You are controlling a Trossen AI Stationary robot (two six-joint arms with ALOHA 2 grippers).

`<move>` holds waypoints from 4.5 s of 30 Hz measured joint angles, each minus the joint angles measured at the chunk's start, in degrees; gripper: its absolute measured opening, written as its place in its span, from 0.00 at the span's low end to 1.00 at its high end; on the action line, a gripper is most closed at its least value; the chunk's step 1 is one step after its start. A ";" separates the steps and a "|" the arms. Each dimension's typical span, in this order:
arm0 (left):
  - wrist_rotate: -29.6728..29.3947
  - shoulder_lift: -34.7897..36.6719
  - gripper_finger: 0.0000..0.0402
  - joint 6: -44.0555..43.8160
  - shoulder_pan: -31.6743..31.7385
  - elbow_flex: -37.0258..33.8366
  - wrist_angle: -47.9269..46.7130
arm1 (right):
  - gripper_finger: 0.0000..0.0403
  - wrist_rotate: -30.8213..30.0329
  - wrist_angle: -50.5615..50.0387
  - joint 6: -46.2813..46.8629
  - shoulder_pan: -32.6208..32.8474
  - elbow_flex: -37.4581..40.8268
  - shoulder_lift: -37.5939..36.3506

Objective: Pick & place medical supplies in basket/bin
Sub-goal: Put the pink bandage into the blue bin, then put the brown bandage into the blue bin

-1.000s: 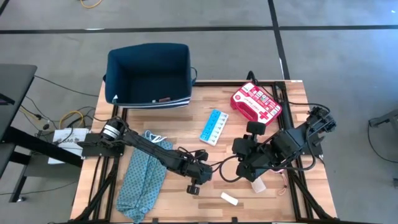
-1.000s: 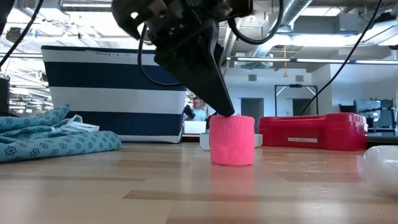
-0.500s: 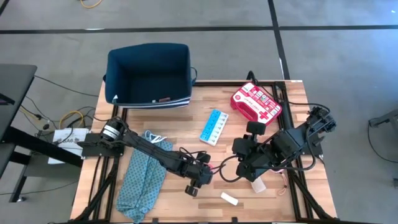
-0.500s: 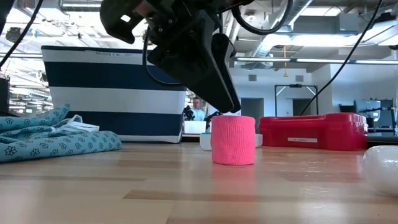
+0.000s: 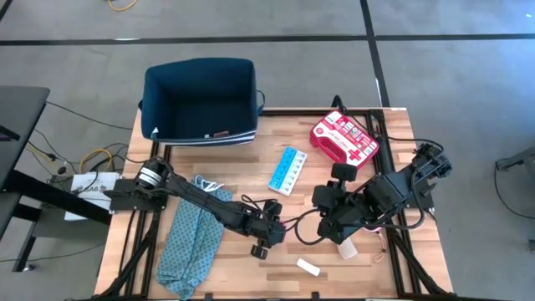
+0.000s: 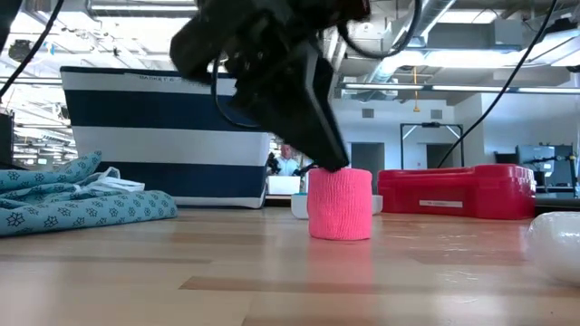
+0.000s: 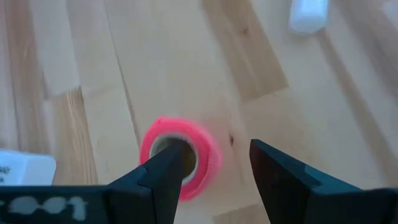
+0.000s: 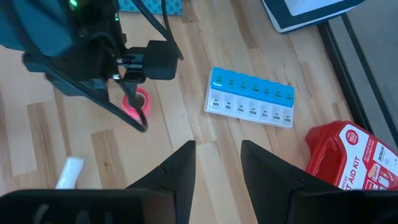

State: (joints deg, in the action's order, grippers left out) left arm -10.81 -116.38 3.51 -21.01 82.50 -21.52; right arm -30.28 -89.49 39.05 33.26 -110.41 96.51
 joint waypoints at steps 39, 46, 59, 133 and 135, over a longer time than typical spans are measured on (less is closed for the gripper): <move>-51.95 18.38 0.04 -7.35 11.78 34.74 -45.16 | 0.30 -0.66 0.38 4.12 0.03 5.42 0.02; -32.76 24.41 0.05 -19.28 35.24 29.75 -50.20 | 0.30 -0.68 1.64 4.58 0.00 8.95 0.19; -19.49 23.52 0.11 -14.49 53.90 5.64 -37.02 | 0.30 0.00 2.57 5.76 0.46 11.65 0.29; -33.48 35.12 0.32 -10.24 20.19 32.80 -50.06 | 0.55 31.71 2.86 53.43 12.27 16.58 18.01; -33.35 34.62 0.32 -9.04 20.19 32.78 -49.49 | 0.57 31.71 3.66 57.08 12.63 18.20 18.03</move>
State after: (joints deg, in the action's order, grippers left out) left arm -44.16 -81.75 -5.53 -0.82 115.28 -71.01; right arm 1.43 -85.82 96.13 45.89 -92.21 114.54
